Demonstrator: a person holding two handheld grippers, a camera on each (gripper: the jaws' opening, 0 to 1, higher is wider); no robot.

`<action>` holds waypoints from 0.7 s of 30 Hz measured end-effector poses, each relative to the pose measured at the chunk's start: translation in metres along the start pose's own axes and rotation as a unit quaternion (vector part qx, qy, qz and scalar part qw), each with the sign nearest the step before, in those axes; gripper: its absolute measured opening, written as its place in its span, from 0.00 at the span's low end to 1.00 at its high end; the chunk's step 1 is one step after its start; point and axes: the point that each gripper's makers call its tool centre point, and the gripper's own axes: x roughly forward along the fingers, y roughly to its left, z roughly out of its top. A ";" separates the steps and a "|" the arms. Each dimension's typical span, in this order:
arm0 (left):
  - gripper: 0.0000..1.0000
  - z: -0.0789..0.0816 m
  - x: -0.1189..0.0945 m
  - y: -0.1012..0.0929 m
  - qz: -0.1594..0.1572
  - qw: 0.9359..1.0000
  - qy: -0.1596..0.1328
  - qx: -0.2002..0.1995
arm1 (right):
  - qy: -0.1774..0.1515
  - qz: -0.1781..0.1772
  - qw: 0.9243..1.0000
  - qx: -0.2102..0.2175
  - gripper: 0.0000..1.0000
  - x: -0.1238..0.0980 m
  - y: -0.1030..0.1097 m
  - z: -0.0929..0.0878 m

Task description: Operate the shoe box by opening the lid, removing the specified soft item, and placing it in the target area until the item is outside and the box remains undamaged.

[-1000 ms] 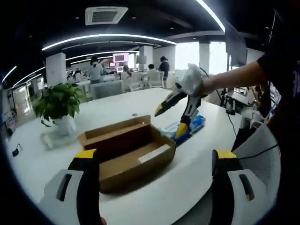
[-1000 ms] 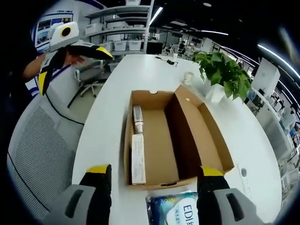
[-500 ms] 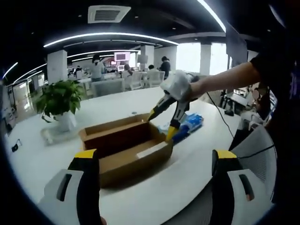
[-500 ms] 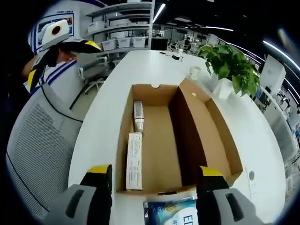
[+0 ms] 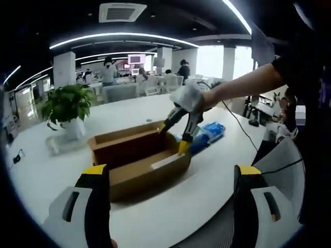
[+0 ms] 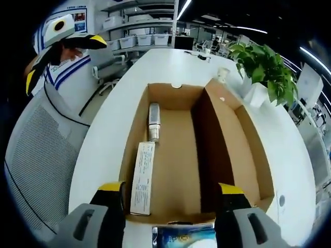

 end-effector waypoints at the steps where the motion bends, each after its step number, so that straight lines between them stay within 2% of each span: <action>1: 0.99 -0.001 0.000 0.000 0.000 1.000 0.002 0.002 | 0.000 0.003 1.000 0.002 0.69 0.002 -0.001 0.000; 10: 0.99 -0.005 -0.001 0.005 0.005 1.000 0.009 0.000 | 0.008 0.021 1.000 -0.003 0.69 0.017 0.002 0.003; 13: 0.99 -0.006 -0.001 0.007 0.007 1.000 0.010 -0.003 | 0.018 0.024 1.000 -0.005 0.69 0.024 0.004 -0.001; 21: 0.99 -0.011 0.001 0.009 0.008 1.000 0.017 -0.006 | 0.021 0.023 1.000 0.000 0.62 0.033 0.008 -0.002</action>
